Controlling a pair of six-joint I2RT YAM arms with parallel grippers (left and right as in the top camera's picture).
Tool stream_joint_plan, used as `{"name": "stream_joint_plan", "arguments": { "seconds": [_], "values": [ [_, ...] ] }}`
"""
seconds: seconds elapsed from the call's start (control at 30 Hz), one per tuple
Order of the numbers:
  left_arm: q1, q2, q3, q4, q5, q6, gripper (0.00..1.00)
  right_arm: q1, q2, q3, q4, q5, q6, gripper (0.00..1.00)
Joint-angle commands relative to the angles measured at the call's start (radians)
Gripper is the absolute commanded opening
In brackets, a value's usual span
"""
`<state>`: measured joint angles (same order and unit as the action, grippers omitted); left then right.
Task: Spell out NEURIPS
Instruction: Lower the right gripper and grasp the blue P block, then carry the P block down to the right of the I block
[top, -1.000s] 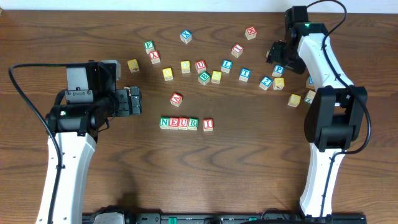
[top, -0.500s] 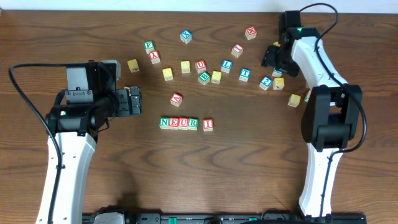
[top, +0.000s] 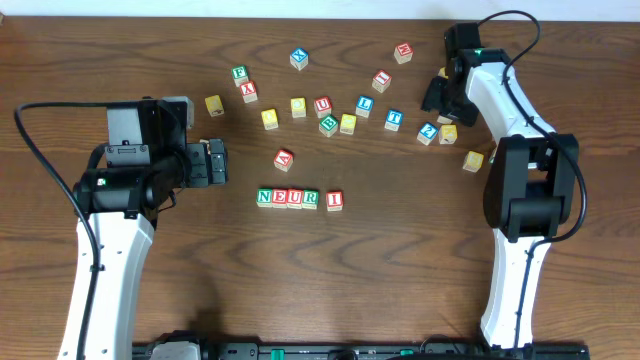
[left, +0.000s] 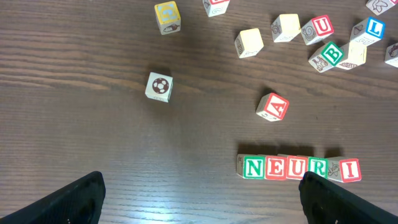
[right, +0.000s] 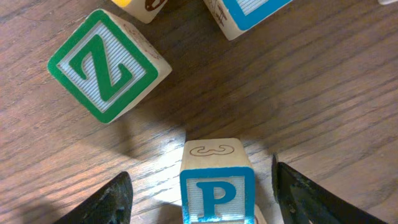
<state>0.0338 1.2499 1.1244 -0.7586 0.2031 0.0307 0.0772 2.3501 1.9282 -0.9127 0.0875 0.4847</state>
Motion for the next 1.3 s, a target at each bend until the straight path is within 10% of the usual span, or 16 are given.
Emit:
{"name": "stream_joint_plan", "arguments": {
  "seconds": [0.0,0.4,1.27],
  "values": [
    [0.005,-0.002,0.023,0.0,-0.006,0.01,0.98,-0.006,0.009,-0.006,0.004,0.035,0.008,0.61],
    [0.005,-0.002,0.023,0.0,-0.006,0.01,0.98,-0.006,0.009,-0.006,0.004,0.038,0.008,0.21],
    [0.005,-0.002,0.023,0.0,-0.006,0.01,0.98,0.034,-0.476,0.072,-0.258,0.051,-0.082,0.21]
  ]
}}
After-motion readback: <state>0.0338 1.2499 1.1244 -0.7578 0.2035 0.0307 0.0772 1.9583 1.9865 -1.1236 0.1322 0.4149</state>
